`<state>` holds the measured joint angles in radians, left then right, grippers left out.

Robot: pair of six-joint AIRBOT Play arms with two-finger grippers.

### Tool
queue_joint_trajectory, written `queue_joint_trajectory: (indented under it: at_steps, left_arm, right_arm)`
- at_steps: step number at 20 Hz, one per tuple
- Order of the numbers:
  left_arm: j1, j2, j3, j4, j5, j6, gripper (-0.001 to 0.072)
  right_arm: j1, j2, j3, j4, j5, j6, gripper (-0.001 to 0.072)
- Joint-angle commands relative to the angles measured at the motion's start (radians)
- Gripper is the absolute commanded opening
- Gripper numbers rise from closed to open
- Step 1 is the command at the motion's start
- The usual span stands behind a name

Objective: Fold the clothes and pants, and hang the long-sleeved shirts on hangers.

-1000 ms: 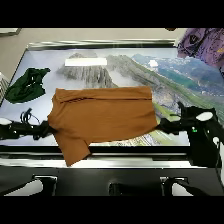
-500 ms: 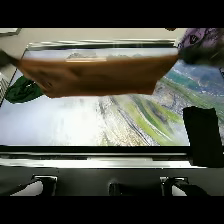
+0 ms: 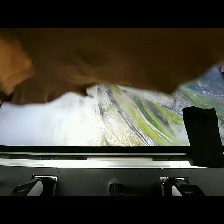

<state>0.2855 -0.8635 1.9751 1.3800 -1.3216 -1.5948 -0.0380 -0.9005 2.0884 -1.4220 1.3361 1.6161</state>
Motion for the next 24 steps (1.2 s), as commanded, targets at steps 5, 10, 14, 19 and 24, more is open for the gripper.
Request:
queue_joint_trajectory:
  at_steps: [5, 10, 14, 19, 24]
  left_arm:
    - [-0.001, -0.058, -0.092, -0.048, -0.074, 0.058, 0.0017]
    - [-0.066, -0.381, -0.188, -0.106, -0.064, 0.152, 0.0017]
    - [-0.114, -0.734, -0.186, -0.098, 0.089, 0.159, 0.0017]
    - [-0.145, -1.061, -0.04, -0.098, 0.279, 0.159, 0.0017]
    - [-0.145, -1.143, 0.075, -0.101, 0.361, 0.158, 0.0017]
  right_arm:
    - [0.001, -0.188, -0.01, -0.079, 0.23, 0.09, 0.0025]
    - [0.001, -0.541, -0.085, -0.093, 0.258, 0.061, 0.0026]
    - [0.001, -0.826, -0.085, -0.091, 0.116, 0.048, 0.0026]
    - [0.001, -1.007, -0.085, -0.091, -0.122, 0.076, 0.0026]
    - [0.001, -1.013, -0.082, -0.081, -0.256, 0.101, 0.0026]
